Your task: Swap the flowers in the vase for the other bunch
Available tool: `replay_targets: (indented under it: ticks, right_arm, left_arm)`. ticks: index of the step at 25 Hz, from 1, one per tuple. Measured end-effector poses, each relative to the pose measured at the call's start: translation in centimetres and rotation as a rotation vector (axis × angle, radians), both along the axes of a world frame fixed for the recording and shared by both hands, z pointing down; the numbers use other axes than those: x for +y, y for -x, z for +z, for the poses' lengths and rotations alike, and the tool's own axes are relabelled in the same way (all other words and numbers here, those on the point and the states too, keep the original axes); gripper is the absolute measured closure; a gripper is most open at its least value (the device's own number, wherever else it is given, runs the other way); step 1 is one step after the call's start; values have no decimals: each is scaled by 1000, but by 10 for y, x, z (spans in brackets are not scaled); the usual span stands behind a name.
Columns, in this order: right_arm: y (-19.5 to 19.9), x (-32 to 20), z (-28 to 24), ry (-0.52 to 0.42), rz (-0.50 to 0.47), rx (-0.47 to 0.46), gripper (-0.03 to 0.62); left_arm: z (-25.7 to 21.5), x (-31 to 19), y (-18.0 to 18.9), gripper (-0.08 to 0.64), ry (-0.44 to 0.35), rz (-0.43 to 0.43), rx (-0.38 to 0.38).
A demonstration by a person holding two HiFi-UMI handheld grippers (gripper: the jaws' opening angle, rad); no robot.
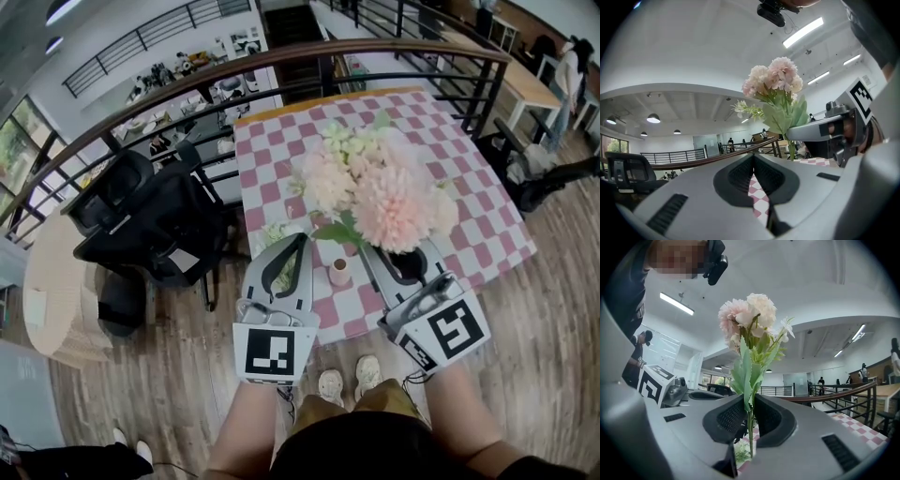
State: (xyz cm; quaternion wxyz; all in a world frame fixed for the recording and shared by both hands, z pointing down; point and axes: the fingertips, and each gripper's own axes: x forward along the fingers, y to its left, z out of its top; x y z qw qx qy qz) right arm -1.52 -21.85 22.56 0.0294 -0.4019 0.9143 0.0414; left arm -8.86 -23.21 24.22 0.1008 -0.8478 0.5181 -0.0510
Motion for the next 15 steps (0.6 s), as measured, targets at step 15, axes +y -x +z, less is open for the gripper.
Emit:
replay_targets:
  ticks: [15]
  right_arm:
    - [-3, -14, 15, 31, -42, -21, 531]
  left_arm:
    - [5, -9, -9, 551, 0, -24, -16]
